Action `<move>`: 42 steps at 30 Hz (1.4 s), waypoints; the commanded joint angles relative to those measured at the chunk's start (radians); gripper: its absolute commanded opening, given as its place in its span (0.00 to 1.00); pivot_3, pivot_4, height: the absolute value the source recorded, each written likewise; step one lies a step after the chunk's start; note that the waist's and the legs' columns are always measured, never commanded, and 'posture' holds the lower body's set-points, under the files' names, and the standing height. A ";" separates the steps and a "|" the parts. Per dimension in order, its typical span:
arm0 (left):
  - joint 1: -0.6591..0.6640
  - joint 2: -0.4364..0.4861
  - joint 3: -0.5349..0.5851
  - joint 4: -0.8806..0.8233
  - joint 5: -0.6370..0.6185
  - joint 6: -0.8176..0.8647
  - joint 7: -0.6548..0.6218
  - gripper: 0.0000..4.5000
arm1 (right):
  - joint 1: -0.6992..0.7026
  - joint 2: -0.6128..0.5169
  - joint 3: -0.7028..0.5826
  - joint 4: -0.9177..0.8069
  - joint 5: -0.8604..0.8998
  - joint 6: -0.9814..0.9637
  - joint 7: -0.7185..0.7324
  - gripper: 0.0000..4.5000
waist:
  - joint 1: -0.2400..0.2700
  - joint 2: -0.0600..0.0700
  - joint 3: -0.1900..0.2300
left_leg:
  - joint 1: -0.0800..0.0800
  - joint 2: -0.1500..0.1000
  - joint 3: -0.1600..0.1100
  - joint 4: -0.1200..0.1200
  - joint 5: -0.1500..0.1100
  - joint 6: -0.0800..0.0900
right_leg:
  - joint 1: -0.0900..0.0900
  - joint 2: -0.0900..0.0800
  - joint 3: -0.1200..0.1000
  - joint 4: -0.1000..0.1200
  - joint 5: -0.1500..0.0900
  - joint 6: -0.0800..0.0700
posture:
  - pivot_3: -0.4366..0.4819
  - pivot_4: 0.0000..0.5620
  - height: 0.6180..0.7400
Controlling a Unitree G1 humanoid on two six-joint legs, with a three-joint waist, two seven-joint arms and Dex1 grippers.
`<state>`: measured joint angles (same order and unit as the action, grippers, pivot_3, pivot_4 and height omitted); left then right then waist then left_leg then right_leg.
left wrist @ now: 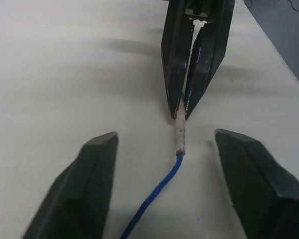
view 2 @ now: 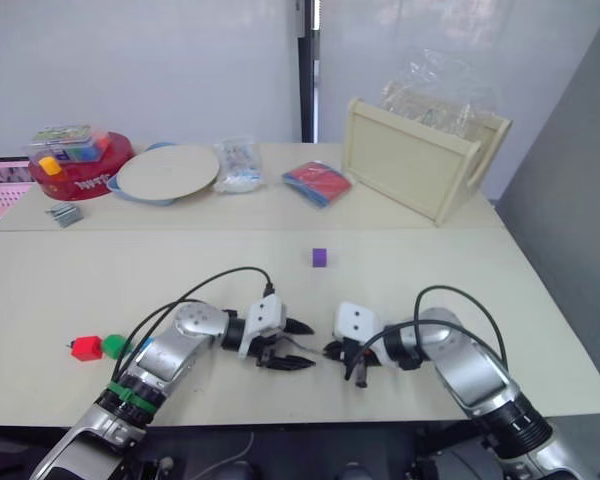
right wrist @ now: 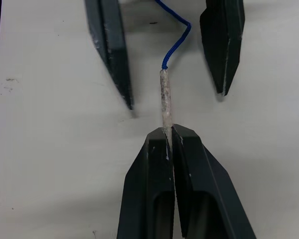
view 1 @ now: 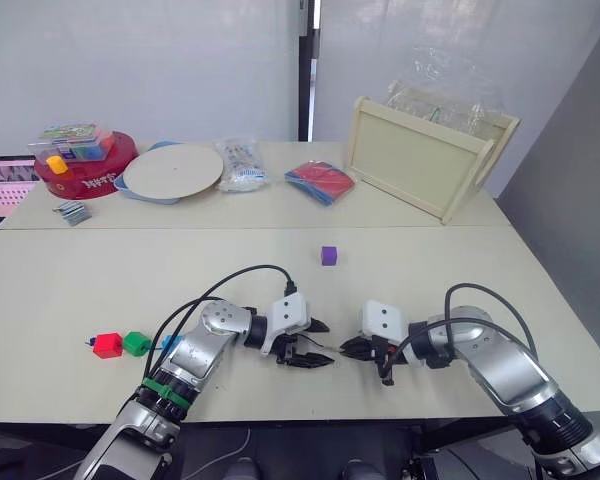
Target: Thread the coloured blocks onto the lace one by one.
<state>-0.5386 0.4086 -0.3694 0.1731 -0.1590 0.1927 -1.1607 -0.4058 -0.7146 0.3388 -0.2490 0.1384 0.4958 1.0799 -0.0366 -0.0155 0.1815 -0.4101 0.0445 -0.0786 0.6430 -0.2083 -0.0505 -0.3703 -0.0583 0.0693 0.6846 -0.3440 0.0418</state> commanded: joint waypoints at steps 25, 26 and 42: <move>0.009 0.031 0.078 -0.031 -0.045 0.045 -0.003 0.00 | 0.031 0.034 -0.121 -0.122 0.131 0.139 -0.046 0.29 | -0.001 0.000 0.000 | 0.000 0.000 0.000 0.000 0.000 0.000 | 0.000 0.000 0.000 0.000 0.000 0.000 | 0.48 0.27 1.00; 0.014 0.038 0.085 -0.038 -0.050 0.052 -0.004 0.00 | 0.036 0.045 -0.151 -0.131 0.154 0.163 -0.066 0.37 | -0.002 0.000 0.000 | 0.000 0.000 0.000 0.000 0.000 0.000 | 0.000 0.000 0.000 0.000 0.000 0.000 | 0.48 0.27 1.00; 0.166 0.170 0.204 -0.251 -0.108 0.203 0.050 0.00 | 0.062 0.655 -0.238 -0.001 -0.029 0.147 -0.926 0.83 | -0.008 0.000 0.000 | 0.000 0.001 0.000 -0.002 0.000 0.000 | -0.002 0.000 0.000 0.002 0.000 0.000 | 0.48 0.27 1.00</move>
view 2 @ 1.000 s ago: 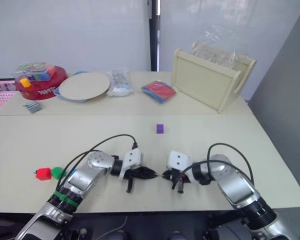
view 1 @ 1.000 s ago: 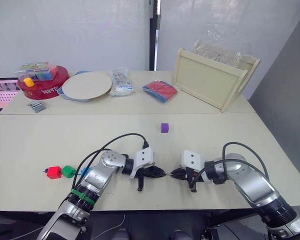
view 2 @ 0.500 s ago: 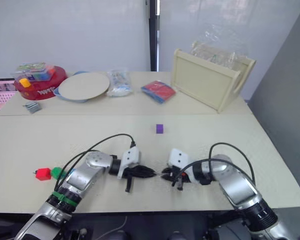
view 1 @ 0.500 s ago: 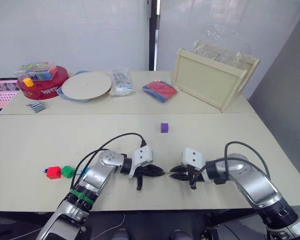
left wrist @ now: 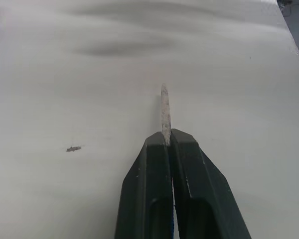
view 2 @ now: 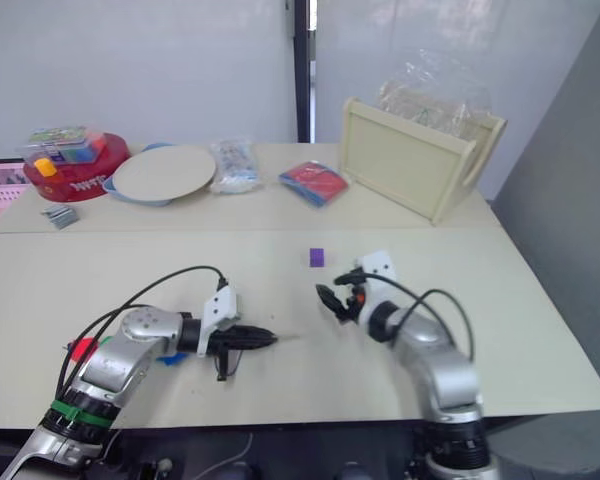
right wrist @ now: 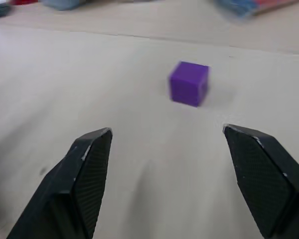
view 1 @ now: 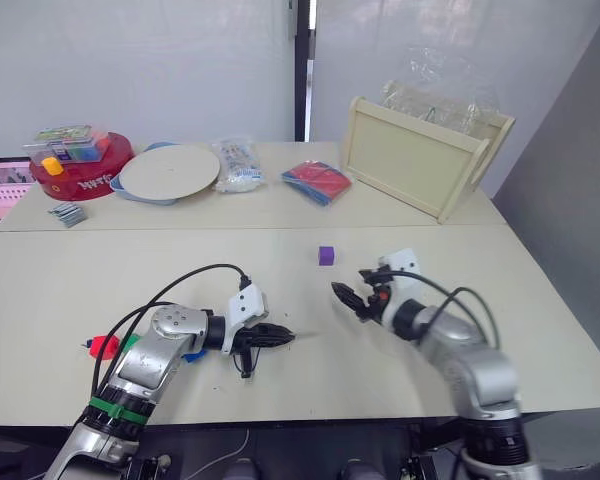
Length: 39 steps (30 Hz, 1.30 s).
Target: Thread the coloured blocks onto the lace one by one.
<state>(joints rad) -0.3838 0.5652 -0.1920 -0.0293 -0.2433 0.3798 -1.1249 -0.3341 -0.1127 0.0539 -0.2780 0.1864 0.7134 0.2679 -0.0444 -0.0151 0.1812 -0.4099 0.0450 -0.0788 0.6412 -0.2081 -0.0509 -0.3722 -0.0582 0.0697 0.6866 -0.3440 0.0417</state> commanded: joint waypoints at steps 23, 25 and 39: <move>0.080 0.068 0.064 -0.106 -0.048 0.043 0.077 0.00 | -0.547 0.304 -0.058 1.100 -0.112 -0.715 -0.361 0.49 | -0.028 0.000 0.000 | 0.005 0.000 0.000 -0.005 0.001 -0.001 | -0.001 0.000 0.000 0.007 0.000 0.000 | 0.48 0.27 1.00; 0.081 0.069 0.063 -0.103 -0.046 0.041 0.077 0.00 | -0.539 0.302 -0.060 1.094 -0.105 -0.724 -0.352 0.35 | -0.028 0.000 0.000 | 0.005 0.000 0.000 -0.005 0.001 -0.001 | -0.001 0.000 0.000 0.007 0.000 0.000 | 0.48 0.27 1.00; 0.049 0.053 0.043 -0.063 -0.038 0.020 0.071 0.00 | 0.102 0.086 0.127 0.036 -0.109 -0.446 -0.161 0.26 | -0.012 0.000 0.000 | -0.006 0.000 0.000 -0.008 0.002 -0.004 | -0.012 -0.001 0.001 0.011 0.000 0.000 | 0.48 0.27 1.00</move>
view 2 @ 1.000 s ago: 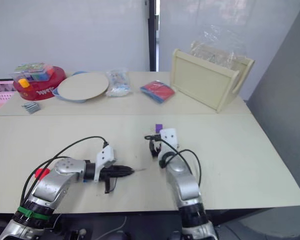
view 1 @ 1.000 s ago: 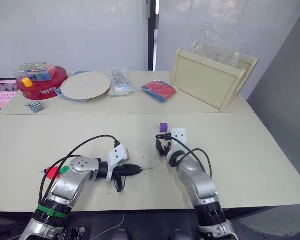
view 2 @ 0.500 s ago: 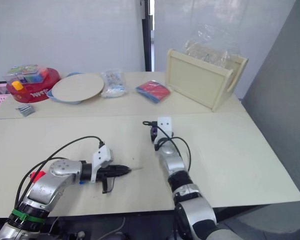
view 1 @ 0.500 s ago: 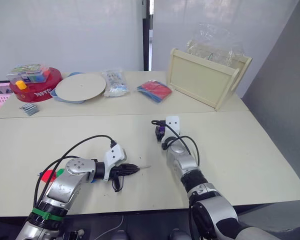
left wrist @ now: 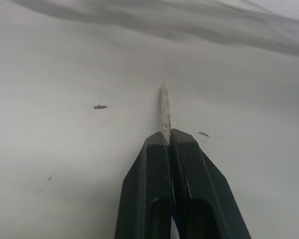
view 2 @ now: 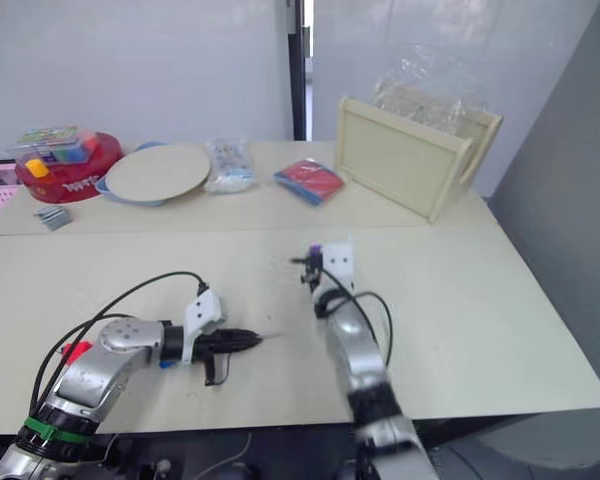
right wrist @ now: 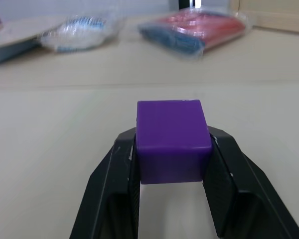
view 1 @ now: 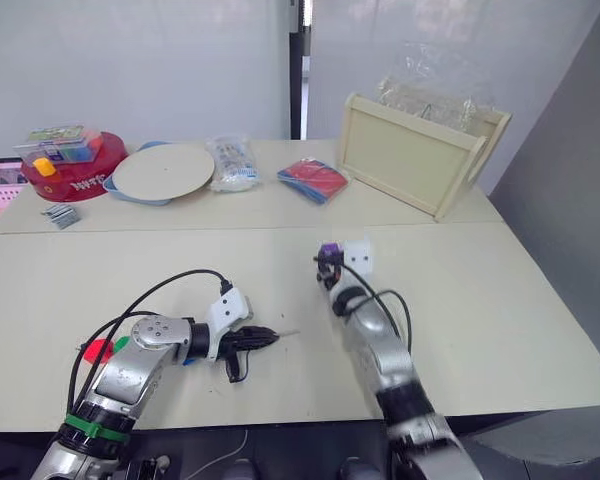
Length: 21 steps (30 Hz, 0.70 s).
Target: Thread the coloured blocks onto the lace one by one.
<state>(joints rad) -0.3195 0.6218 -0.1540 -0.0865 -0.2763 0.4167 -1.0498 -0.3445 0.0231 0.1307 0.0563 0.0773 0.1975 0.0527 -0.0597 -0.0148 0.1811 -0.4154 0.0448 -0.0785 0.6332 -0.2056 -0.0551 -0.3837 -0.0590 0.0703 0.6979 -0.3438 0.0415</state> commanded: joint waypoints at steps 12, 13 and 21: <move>-0.039 -0.012 -0.020 0.020 -0.002 -0.039 -0.033 0.00 | 0.430 -0.194 0.144 -0.532 0.041 0.200 0.198 0.26 | 0.012 -0.001 0.000 | 0.001 0.000 0.000 0.002 0.002 0.000 | -0.001 0.001 0.001 -0.003 0.000 0.000 | 0.48 0.27 1.00; -0.037 -0.012 -0.020 0.017 -0.002 -0.038 -0.033 0.00 | 0.425 -0.192 0.147 -0.517 0.037 0.200 0.202 0.26 | 0.014 -0.001 0.000 | 0.001 0.000 0.000 0.002 0.002 0.000 | -0.001 0.001 0.000 -0.003 0.000 0.000 | 0.48 0.27 1.00; -0.028 -0.005 -0.010 -0.002 -0.004 -0.031 -0.025 0.00 | 0.400 -0.189 0.110 -0.473 0.087 0.235 0.259 0.65 | 0.014 -0.002 -0.001 | 0.001 0.001 0.000 0.001 0.002 0.000 | -0.001 0.001 0.000 -0.003 0.000 0.000 | 0.48 0.27 1.00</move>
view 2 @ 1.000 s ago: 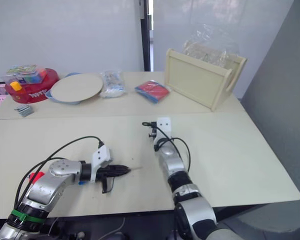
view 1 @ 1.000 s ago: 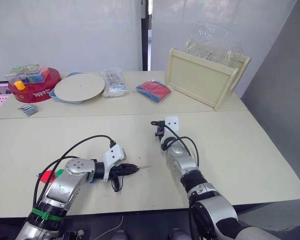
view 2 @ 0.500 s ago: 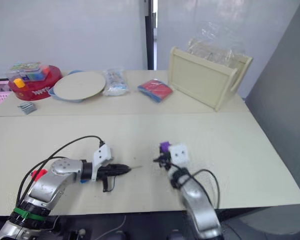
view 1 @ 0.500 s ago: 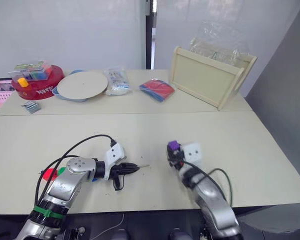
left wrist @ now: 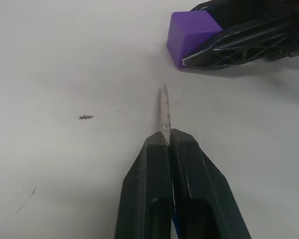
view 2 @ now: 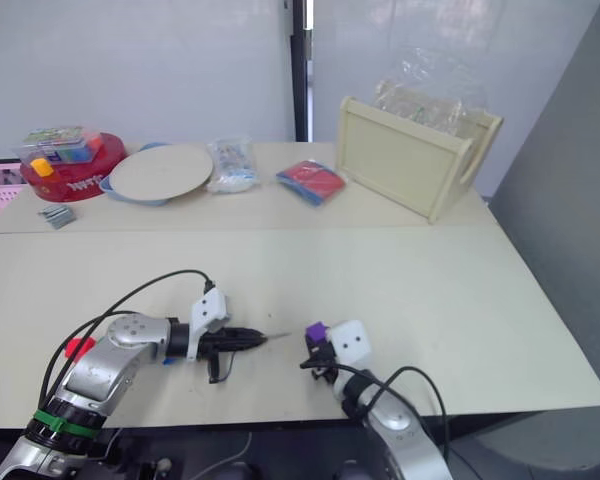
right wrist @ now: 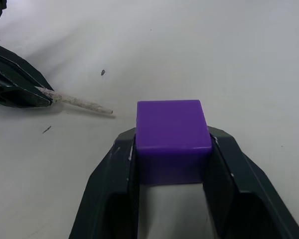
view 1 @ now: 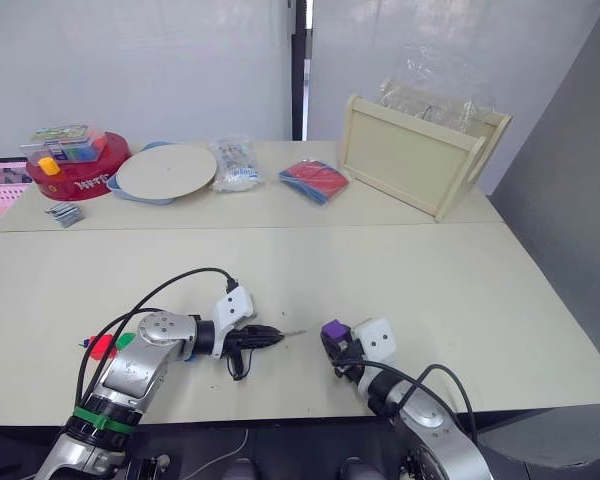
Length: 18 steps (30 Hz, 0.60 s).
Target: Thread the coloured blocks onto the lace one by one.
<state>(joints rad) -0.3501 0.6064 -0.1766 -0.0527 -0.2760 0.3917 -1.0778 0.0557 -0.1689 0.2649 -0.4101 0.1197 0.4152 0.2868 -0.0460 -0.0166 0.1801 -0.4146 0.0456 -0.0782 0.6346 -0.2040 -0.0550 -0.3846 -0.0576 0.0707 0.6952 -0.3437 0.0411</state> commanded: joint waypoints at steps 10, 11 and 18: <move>-0.007 0.010 0.016 -0.024 -0.005 0.000 0.013 0.00 | -0.295 -0.395 -0.056 0.046 0.214 0.173 0.515 0.99 | 0.003 0.000 0.000 | -0.001 -0.001 0.000 0.003 0.000 0.000 | 0.001 -0.001 0.000 0.000 0.000 0.000 | 0.48 0.27 1.00; -0.009 0.009 0.015 -0.023 -0.005 0.001 0.013 0.00 | -0.346 -0.438 -0.043 0.093 0.220 0.161 0.595 0.99 | 0.003 0.000 0.000 | -0.001 -0.001 0.000 0.003 0.000 0.001 | 0.001 -0.001 -0.001 0.000 0.000 0.000 | 0.48 0.27 1.00; -0.003 0.008 0.010 -0.059 -0.017 0.023 0.008 0.00 | -0.610 -0.476 0.100 0.416 0.133 -0.068 0.940 0.99 | 0.000 0.000 0.000 | -0.001 -0.001 0.000 0.005 -0.001 0.001 | 0.002 0.000 0.000 -0.001 0.000 0.000 | 0.48 0.27 1.00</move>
<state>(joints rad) -0.3505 0.6088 -0.1747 -0.0731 -0.2774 0.4125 -1.0697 -0.5322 -0.6485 0.3378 -0.0341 0.2748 0.4198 1.1499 -0.0460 -0.0169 0.1802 -0.4155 0.0449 -0.0784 0.6403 -0.2045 -0.0538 -0.3826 -0.0578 0.0702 0.6939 -0.3437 0.0412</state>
